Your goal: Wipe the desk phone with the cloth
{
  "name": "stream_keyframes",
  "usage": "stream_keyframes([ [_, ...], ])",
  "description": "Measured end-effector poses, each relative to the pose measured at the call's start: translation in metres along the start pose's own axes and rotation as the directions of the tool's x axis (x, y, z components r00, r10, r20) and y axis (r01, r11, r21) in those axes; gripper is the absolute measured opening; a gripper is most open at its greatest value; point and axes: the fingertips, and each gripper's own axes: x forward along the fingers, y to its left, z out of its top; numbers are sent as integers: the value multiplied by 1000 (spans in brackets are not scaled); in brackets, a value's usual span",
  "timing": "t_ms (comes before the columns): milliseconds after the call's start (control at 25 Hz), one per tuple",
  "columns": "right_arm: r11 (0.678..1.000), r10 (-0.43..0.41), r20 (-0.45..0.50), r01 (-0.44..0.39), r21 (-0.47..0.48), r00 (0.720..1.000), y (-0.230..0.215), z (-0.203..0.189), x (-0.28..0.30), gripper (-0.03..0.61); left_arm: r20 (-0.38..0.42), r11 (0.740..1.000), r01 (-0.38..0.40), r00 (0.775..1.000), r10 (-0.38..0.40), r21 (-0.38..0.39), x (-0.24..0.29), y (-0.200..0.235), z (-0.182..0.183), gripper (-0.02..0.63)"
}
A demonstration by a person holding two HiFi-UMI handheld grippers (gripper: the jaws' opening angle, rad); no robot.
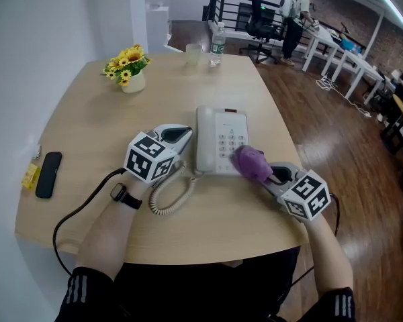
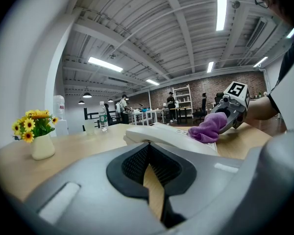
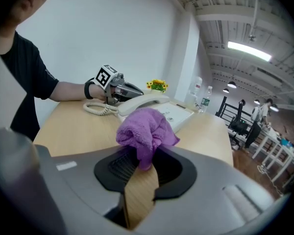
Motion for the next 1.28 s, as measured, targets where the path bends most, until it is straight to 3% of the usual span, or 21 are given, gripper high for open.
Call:
stream_keyframes([
  [200, 998, -49, 29, 48, 36, 998, -20, 5, -19, 98, -2, 1000, 1, 1000, -1, -1, 0, 0, 1, -6],
  [440, 998, -33, 167, 25, 51, 985, -26, 68, -11, 98, -1, 1000, 1, 1000, -1, -5, -1, 1, 1, -6],
  [600, 999, 12, 180, -17, 27, 984, -16, 97, 24, 98, 0, 1000, 0, 1000, 0, -6, -1, 0, 1, -6],
  [840, 999, 38, 51, -37, -18, 998, -7, 74, 68, 98, -2, 1000, 3, 1000, -3, -2, 0, -1, 1, -6],
  [1280, 998, -49, 8, 48, 48, 999, -45, 31, 32, 98, -3, 1000, 1, 1000, -1, -1, 0, 0, 1, -6],
])
